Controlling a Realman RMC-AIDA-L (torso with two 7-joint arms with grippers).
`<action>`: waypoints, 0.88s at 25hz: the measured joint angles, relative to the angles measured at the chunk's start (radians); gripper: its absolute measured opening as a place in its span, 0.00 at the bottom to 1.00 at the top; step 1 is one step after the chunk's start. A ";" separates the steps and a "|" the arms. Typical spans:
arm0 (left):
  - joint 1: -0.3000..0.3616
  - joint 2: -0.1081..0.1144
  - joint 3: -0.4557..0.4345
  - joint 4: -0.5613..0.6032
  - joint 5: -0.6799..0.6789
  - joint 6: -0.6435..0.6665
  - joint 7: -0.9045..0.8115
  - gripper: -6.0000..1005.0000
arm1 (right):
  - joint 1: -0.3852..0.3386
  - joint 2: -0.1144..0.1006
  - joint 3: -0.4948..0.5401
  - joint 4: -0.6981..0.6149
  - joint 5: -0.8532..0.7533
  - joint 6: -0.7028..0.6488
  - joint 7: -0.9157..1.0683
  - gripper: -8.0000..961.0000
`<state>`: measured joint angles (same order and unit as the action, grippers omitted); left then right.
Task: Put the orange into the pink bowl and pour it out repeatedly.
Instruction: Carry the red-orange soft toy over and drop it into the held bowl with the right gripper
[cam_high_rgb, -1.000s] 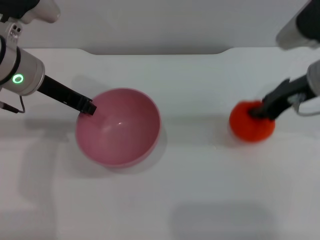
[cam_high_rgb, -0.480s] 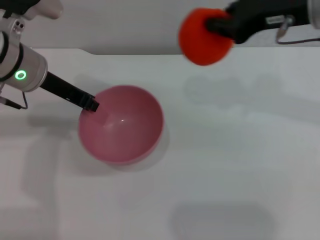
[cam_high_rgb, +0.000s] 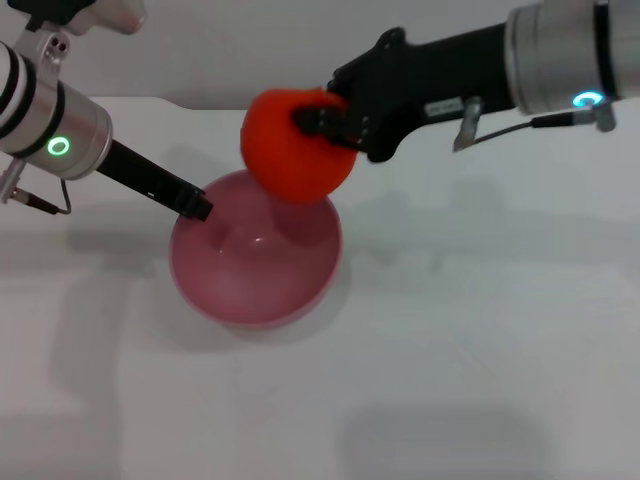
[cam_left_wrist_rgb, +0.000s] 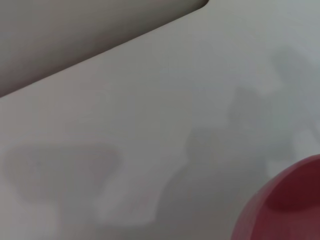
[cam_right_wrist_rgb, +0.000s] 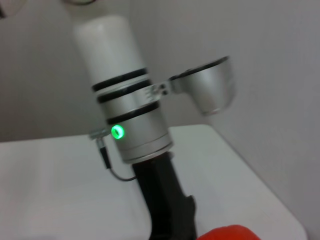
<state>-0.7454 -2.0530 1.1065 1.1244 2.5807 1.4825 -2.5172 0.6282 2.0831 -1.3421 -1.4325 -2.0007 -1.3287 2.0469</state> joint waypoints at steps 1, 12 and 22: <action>0.000 0.000 0.002 0.000 0.000 0.000 0.000 0.05 | 0.001 0.000 -0.012 0.008 0.000 0.008 -0.004 0.12; 0.000 -0.003 0.018 -0.001 -0.006 0.000 0.000 0.05 | -0.005 -0.001 -0.089 0.050 0.002 0.082 -0.054 0.19; 0.003 -0.002 0.028 -0.002 -0.007 0.001 0.000 0.05 | -0.024 0.000 -0.076 0.052 0.023 0.104 -0.054 0.55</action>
<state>-0.7420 -2.0552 1.1348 1.1228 2.5737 1.4835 -2.5173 0.6045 2.0831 -1.4181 -1.3805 -1.9779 -1.2242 1.9925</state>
